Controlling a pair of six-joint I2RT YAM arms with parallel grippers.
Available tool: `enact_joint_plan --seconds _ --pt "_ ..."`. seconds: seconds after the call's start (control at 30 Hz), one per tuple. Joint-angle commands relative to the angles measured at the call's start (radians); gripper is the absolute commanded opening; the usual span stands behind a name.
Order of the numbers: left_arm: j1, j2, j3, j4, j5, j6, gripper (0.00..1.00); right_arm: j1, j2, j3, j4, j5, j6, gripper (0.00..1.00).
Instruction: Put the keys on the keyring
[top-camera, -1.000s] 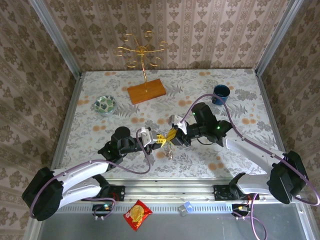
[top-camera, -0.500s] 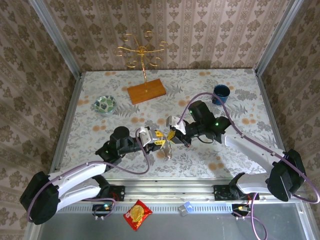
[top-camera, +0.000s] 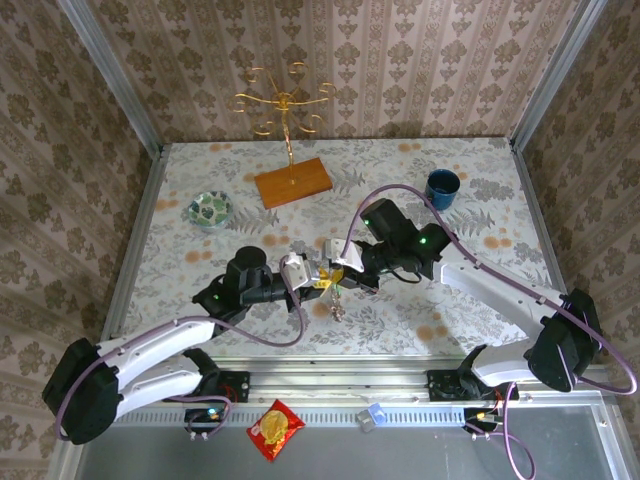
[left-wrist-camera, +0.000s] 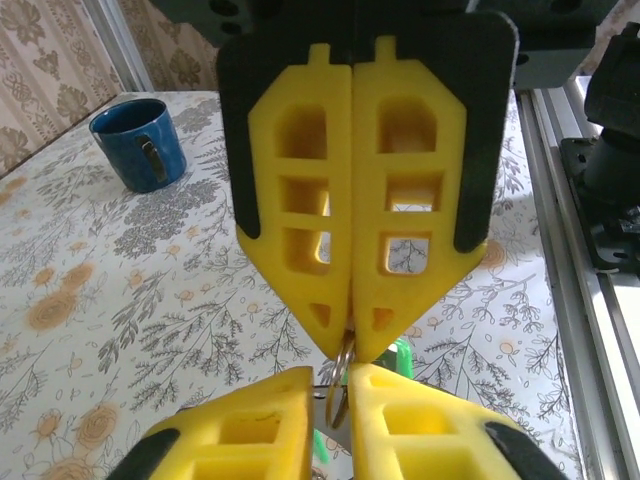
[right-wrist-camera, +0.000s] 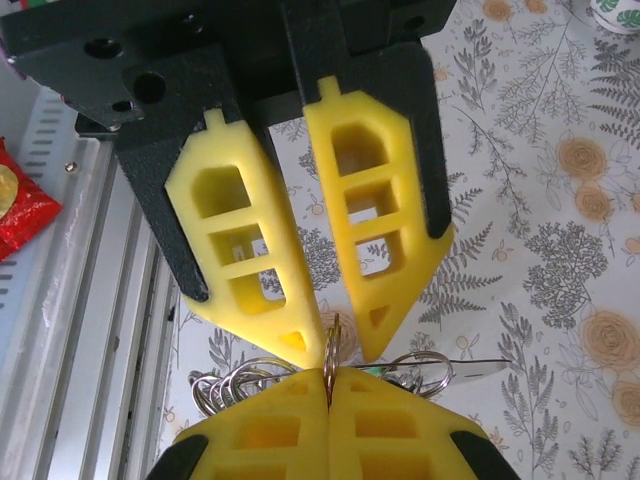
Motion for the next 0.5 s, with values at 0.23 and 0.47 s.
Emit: enact_joint_plan --seconds 0.23,0.47 --pt "-0.007 -0.002 0.029 -0.017 0.036 0.030 0.00 -0.009 -0.035 -0.016 0.054 -0.031 0.057 0.20" --pt "-0.007 -0.016 -0.016 0.082 0.039 0.004 0.00 -0.069 -0.087 -0.125 0.150 -0.094 0.146 0.32"
